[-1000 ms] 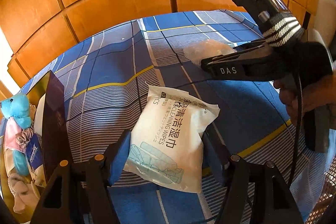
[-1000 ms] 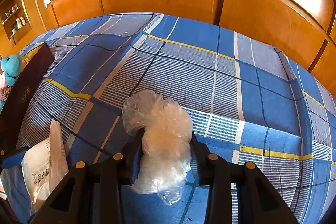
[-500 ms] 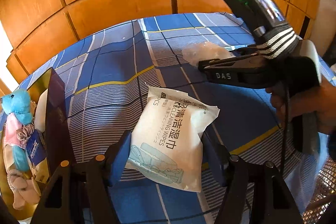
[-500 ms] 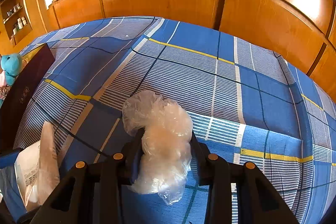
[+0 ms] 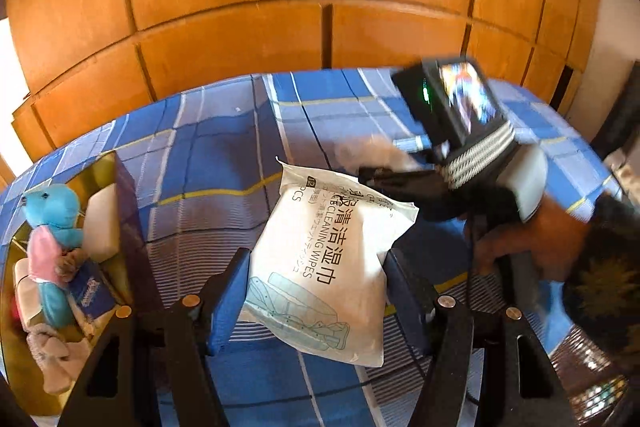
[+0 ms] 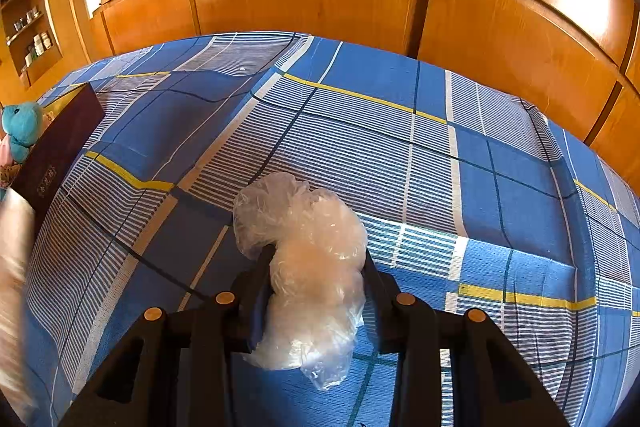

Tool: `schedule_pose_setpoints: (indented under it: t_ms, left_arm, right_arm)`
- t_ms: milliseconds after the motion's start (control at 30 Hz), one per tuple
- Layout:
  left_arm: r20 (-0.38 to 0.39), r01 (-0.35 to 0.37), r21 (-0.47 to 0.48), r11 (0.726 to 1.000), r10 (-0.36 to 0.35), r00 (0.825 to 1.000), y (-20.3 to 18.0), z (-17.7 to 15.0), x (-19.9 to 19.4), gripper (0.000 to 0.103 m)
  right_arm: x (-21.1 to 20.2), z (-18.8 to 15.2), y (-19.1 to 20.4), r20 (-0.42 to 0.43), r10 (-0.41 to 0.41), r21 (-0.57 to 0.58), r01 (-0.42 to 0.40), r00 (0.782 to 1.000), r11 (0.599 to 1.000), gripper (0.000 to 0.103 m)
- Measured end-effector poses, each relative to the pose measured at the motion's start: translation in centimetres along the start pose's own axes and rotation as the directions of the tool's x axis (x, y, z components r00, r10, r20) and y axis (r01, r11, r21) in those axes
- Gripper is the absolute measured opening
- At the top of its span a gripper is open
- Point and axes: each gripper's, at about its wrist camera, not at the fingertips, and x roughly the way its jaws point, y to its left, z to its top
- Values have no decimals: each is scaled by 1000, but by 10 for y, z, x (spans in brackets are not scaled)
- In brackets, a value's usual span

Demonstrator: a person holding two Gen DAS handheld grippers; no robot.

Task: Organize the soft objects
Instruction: 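Carry the wipes packet into the gold tray and open the left tool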

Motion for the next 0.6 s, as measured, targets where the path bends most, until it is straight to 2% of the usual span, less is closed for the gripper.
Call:
schedule_pose_setpoints:
  t_ms: [167, 300, 467, 500, 600]
  left_arm:
    - [43, 6, -103, 995, -2, 999, 33, 9, -37, 67]
    - [55, -35, -217, 976, 48, 997, 81, 10, -63, 67]
    - [3, -131, -396, 909, 144, 990, 169, -10, -86, 67]
    - [-22, -164, -435, 885, 172, 985, 190, -17, -88, 67]
    - [-77, -193, -510, 838, 179, 981, 227, -35, -88, 67]
  right_arm:
    - [0, 0, 0, 0, -1, 0, 1, 1000, 1000, 38]
    - [0, 0, -1, 0, -4, -4, 4, 1000, 1000, 38]
    - [0, 1, -1, -2, -11, -11, 11, 1000, 1000, 38]
    - [0, 1, -1, -2, -12, -11, 12, 1000, 1000, 38]
    - [1, 1, -1, -2, -14, -13, 14, 1000, 1000, 38]
